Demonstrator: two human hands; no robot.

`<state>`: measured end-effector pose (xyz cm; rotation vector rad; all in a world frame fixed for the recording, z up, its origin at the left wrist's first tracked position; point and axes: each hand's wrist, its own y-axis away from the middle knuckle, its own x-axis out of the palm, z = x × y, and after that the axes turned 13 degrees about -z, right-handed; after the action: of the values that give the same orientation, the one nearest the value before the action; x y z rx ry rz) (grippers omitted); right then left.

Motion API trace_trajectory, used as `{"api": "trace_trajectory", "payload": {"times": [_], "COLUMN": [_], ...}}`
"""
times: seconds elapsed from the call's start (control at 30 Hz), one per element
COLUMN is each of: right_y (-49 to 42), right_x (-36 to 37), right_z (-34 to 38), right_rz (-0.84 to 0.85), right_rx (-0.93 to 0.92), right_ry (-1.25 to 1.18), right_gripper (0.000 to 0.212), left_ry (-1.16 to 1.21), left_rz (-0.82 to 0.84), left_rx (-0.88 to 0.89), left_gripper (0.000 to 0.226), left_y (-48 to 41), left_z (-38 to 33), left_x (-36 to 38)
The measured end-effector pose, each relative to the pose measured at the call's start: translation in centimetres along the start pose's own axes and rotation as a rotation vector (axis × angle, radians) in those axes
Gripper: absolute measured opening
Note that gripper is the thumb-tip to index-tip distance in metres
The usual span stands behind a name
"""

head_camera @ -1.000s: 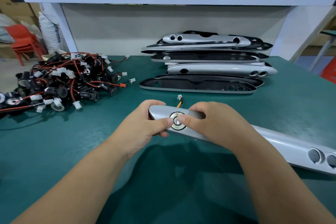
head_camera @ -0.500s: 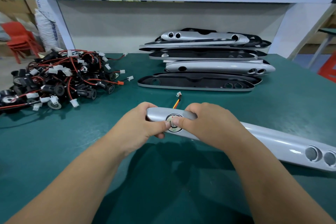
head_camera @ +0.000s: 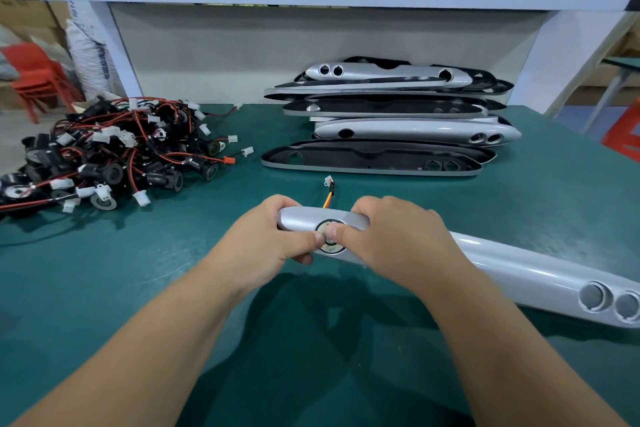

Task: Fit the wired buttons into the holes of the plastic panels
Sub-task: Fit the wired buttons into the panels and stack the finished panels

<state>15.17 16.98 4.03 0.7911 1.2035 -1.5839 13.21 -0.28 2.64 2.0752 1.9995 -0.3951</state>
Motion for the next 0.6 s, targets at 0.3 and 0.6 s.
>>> {"api": "trace_trajectory", "payload": {"times": [0.3, 0.6], "right_y": [0.08, 0.49], "right_x": [0.39, 0.51], "right_z": [-0.71, 0.01], "right_rz": [0.064, -0.028], "right_rx": [-0.034, -0.047], "right_ry": [0.032, 0.038], "right_gripper": [0.057, 0.058], "left_ry": [0.098, 0.184], "left_rz": [0.087, -0.002], "left_rx": [-0.073, -0.065], "left_gripper": [0.017, 0.008], "left_y": [-0.05, 0.11], "left_z": [0.34, 0.2], "left_x": [-0.29, 0.36]}}
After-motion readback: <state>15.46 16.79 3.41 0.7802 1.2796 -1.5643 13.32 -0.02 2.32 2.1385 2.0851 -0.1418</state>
